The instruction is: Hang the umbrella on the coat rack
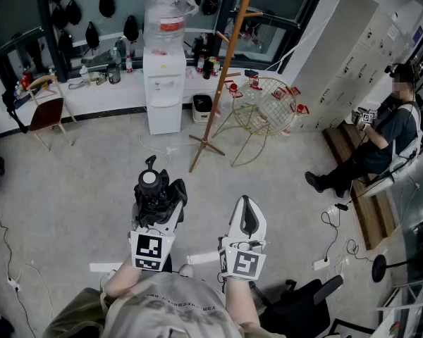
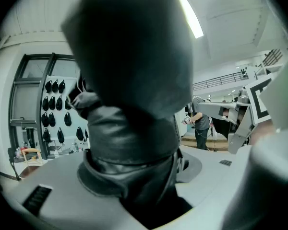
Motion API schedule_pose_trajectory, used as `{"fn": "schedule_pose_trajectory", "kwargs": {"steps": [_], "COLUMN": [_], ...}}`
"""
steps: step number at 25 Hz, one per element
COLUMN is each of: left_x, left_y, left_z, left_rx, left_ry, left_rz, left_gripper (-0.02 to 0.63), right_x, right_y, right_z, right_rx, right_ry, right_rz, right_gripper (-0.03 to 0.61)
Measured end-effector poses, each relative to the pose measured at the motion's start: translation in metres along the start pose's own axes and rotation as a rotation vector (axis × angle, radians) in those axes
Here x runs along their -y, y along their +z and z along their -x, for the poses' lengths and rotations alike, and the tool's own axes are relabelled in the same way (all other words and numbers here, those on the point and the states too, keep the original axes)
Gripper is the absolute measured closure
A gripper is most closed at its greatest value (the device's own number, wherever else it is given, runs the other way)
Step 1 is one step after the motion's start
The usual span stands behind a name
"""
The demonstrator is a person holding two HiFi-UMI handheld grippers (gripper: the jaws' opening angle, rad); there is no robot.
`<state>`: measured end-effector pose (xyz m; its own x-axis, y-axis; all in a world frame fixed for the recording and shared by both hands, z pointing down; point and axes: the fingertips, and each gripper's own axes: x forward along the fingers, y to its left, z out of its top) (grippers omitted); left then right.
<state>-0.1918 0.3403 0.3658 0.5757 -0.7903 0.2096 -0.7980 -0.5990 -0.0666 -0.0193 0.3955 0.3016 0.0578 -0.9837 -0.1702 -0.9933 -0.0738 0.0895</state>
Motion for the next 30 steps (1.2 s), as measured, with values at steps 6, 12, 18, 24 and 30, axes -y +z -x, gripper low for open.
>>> {"fn": "schedule_pose_trajectory", "kwargs": {"steps": [6, 12, 18, 24, 30], "left_x": [-0.003, -0.001, -0.008, -0.036, -0.070], "left_y": [-0.001, 0.002, 0.002, 0.003, 0.016], "left_z": [-0.008, -0.019, -0.043, -0.088, -0.147], "left_rx": [-0.002, -0.006, -0.019, -0.037, -0.057], "left_ry": [0.000, -0.003, -0.016, -0.047, -0.131], "left_rz": [0.001, 0.002, 0.001, -0.013, -0.039], "left_gripper": [0.350, 0.350, 0.350, 0.350, 0.350], "right_x": [0.000, 0.007, 0.011, 0.010, 0.008], "right_y": [-0.003, -0.006, -0.019, -0.038, -0.049], "right_z": [-0.007, -0.016, -0.037, -0.084, -0.143], "right_rx": [-0.001, -0.004, -0.029, -0.037, -0.072], "right_ry": [0.003, 0.005, 0.010, 0.069, 0.093], "right_rz": [0.001, -0.008, -0.021, -0.140, -0.187], "right_gripper": [0.580, 0.580, 0.580, 0.546, 0.311]}}
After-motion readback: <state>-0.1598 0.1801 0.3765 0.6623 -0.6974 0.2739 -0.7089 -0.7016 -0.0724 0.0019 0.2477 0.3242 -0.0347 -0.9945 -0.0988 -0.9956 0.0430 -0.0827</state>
